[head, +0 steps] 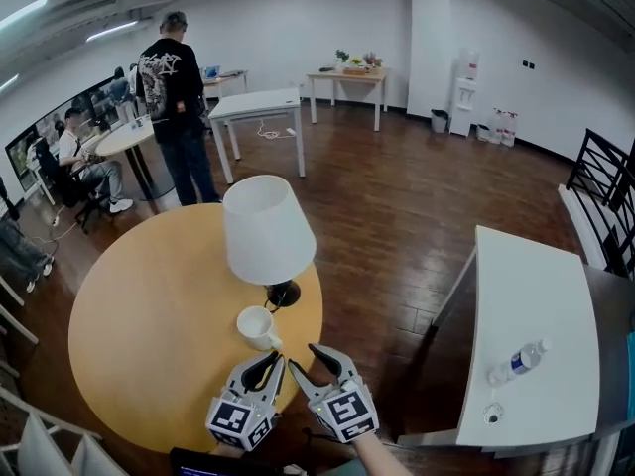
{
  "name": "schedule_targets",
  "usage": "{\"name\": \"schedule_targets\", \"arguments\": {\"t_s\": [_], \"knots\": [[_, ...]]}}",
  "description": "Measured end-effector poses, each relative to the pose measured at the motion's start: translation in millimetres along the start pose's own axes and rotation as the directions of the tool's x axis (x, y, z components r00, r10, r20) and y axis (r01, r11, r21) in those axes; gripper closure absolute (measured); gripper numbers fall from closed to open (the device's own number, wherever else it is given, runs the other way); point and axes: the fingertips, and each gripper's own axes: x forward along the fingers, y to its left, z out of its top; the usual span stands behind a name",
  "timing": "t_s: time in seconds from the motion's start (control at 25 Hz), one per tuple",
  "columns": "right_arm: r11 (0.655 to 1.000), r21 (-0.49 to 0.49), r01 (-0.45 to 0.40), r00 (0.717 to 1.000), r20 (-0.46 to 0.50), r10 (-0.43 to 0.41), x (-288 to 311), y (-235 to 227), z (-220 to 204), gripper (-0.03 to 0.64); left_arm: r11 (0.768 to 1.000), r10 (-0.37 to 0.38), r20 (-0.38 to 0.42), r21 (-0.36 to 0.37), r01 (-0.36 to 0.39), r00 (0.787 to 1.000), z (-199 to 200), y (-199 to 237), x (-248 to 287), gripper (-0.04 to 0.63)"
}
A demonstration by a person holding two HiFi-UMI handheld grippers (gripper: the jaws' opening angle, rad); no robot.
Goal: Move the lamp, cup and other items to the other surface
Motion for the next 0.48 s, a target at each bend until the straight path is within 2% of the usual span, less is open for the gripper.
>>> {"name": "schedule_targets", "arguments": {"t_s": [0.24, 0.48], "knots": [[0.993, -0.05, -0.107, 0.992, -0.073, 0.103, 73.1, 9.9, -48.2, 0.417, 0.987, 0.154, -0.036, -0.032, -0.155, 0.987, -33.7, 53.7, -26.4, 0.551], [0.984, -0.07, -0.166, 0.981, -0.11, 0.158, 117.2, 8.0, -88.5, 0.42, 0.975, 0.22, -0.03, -0.026, -0.221, 0.975, -58.3, 71.3, -22.5, 0.551]]}}
